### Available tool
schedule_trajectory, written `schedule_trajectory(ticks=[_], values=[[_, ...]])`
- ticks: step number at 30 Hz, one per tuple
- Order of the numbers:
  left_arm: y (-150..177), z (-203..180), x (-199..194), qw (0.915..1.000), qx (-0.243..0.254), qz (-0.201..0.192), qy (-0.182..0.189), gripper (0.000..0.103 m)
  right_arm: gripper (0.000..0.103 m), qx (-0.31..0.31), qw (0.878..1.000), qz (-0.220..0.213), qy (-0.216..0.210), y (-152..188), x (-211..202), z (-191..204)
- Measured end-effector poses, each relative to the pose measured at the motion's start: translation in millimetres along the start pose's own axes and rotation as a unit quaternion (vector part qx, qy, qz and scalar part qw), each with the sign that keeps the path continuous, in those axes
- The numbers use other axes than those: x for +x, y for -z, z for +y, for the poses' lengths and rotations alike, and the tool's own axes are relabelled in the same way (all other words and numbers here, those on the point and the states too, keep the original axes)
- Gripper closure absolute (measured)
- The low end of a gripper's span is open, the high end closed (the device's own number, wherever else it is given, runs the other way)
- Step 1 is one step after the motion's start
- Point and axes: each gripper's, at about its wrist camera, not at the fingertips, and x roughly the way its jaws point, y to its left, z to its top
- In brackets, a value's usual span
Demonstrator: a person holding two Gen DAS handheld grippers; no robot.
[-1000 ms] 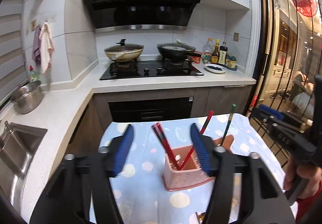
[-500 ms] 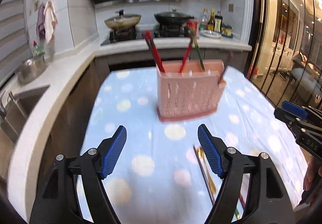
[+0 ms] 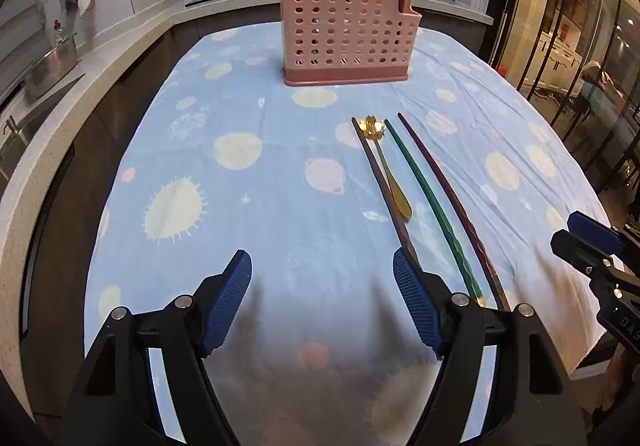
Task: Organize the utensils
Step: 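Move both open tools back down toward the remaining utensils, then grasp the brown chopstick with the left tool while the right tool grasps the dark-red chopstick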
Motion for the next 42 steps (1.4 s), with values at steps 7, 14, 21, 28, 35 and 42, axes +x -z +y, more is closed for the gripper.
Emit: schedule_trajectory(ticks=[7, 14, 21, 28, 35, 42], values=[[16, -6, 1, 0.9999, 0.001, 0.017, -0.001, 0.033, 0.065, -0.001, 1.000, 0.015, -0.003, 16, 4, 3], [22, -8, -1, 0.9997, 0.001, 0.022, 0.000, 0.029, 0.065, -0.005, 1.000, 0.011, -0.003, 18, 1, 5], [28, -16, -2, 0.9996, 0.008, 0.026, 0.005, 0.027, 0.065, -0.013, 1.000, 0.019, -0.013, 23, 5, 11], [33, -25, -1, 0.9992, 0.015, 0.033, 0.016, 0.026, 0.065, -0.024, 0.999, 0.033, -0.022, 29, 14, 19], [36, -34, 1, 0.9987, 0.025, 0.038, 0.022, 0.022, 0.065, -0.034, 0.998, 0.046, -0.025, 32, 22, 26], [38, -38, 6, 0.9982, 0.030, 0.045, 0.026, 0.022, 0.069, -0.041, 0.998, 0.051, -0.013, 36, 28, 25]])
